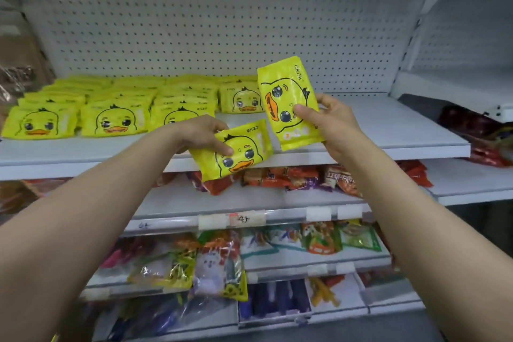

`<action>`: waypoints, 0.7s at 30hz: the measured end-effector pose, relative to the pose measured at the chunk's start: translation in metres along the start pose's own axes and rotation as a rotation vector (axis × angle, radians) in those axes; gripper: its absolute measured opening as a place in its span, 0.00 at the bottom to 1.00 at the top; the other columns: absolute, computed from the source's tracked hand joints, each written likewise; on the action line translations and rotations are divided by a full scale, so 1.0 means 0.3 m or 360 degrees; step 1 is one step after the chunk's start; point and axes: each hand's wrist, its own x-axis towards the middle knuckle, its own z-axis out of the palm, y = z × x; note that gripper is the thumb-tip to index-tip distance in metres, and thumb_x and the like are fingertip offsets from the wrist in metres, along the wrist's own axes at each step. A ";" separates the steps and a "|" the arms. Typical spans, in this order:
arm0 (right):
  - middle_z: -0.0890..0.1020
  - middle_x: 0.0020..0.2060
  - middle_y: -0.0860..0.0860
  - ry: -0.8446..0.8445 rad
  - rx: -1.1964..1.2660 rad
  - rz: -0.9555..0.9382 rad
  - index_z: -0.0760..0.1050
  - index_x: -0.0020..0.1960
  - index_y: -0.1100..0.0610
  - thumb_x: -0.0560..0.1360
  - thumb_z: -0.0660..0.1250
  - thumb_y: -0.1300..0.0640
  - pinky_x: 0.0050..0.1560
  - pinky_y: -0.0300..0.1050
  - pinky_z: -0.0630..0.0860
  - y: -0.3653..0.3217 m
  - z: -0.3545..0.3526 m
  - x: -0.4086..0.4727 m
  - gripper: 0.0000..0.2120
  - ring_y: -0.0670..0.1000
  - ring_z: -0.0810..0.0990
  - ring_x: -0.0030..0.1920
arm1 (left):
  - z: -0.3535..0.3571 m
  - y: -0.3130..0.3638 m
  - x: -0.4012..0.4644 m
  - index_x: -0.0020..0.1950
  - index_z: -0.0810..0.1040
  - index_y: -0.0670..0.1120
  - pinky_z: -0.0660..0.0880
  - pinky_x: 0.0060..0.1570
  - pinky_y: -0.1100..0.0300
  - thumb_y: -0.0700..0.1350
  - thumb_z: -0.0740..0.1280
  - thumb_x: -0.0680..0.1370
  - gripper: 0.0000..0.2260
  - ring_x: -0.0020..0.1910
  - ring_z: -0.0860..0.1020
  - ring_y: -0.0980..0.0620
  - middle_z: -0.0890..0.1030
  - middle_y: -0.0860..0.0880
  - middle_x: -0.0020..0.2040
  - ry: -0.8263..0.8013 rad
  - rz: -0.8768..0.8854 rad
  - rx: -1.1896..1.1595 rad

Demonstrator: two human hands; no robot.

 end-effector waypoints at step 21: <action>0.86 0.50 0.57 0.0066 -0.0096 -0.0105 0.79 0.55 0.56 0.71 0.75 0.61 0.52 0.56 0.81 0.042 -0.070 0.576 0.13 0.58 0.85 0.48 | -0.213 0.068 0.694 0.70 0.70 0.50 0.69 0.60 0.58 0.48 0.76 0.70 0.30 0.65 0.71 0.47 0.72 0.48 0.68 0.0276 0.0208 0.0883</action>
